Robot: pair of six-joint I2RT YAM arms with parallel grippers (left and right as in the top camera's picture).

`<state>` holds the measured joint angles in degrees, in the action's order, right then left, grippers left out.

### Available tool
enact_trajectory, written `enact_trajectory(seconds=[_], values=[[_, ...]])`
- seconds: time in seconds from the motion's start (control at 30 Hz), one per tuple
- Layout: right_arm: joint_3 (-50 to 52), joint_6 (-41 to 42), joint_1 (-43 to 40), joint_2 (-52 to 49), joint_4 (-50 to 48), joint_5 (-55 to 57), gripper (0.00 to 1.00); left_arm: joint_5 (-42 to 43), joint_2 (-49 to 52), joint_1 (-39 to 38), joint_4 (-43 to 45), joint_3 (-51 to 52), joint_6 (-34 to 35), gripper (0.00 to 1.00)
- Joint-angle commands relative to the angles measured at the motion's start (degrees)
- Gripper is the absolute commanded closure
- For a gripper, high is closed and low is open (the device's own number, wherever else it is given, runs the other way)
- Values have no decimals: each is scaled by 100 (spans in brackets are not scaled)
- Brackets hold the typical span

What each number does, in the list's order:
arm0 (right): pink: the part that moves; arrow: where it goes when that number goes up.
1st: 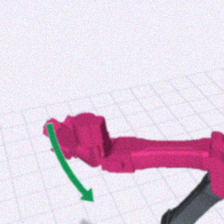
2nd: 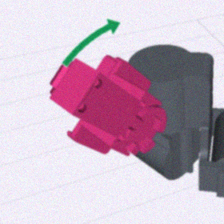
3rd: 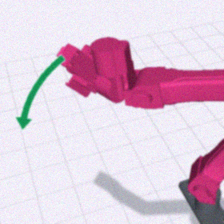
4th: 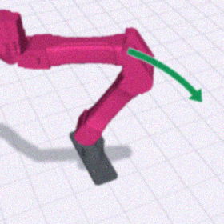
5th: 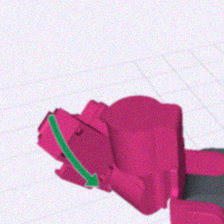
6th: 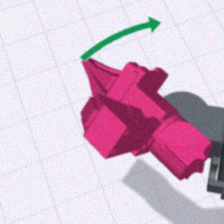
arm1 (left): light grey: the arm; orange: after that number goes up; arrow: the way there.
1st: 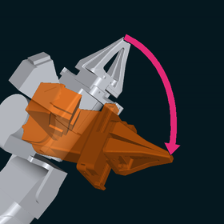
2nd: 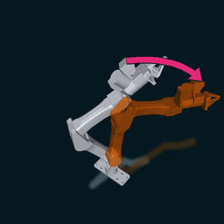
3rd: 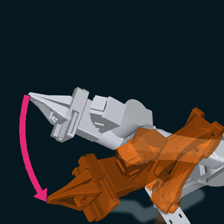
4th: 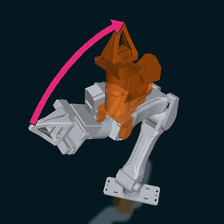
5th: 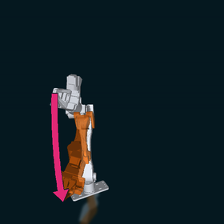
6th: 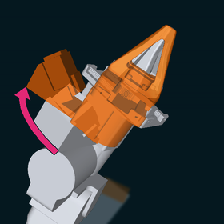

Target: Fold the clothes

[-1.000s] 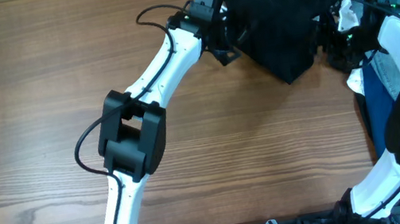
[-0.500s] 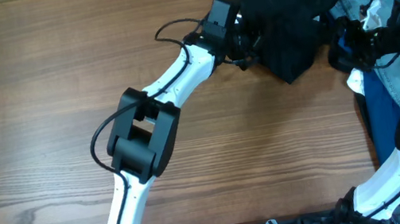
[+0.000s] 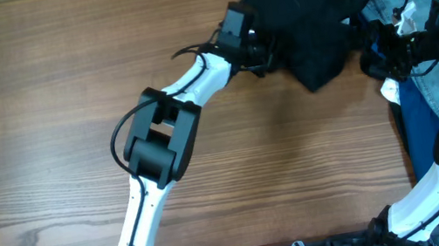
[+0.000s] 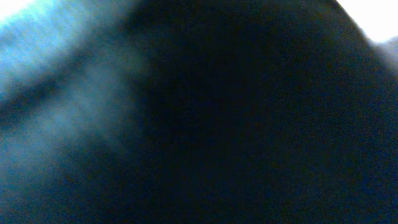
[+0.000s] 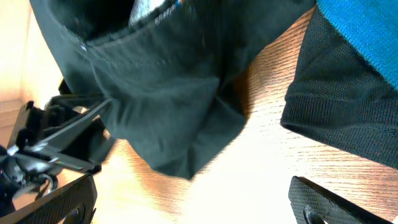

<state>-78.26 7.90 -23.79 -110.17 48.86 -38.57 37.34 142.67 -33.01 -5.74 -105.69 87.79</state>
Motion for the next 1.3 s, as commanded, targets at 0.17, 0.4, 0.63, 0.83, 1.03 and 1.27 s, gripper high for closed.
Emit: enact_trajectory(seconds=[0.17, 0.4, 0.63, 0.83, 1.03, 1.27], values=[[-125, -192, 9, 142, 50, -118, 0, -337, 146, 675, 39, 70, -57, 96], [-125, -186, 9, 144, 131, -118, 0, -81, 144, 927, -1331, 70, -411, 96], [-125, -184, 9, 142, 98, -118, 0, -70, 122, 1685, -1738, 70, -682, 96], [-125, -166, 11, 142, 24, -120, 0, -61, 111, 2415, -1770, 70, -866, 96], [-125, -153, 20, 142, -17, -144, 0, 299, 111, 2385, -1768, 70, -1659, 0], [-125, -151, 22, 142, 4, -313, 0, 15, 111, 2096, -2055, 70, -3377, 0]])
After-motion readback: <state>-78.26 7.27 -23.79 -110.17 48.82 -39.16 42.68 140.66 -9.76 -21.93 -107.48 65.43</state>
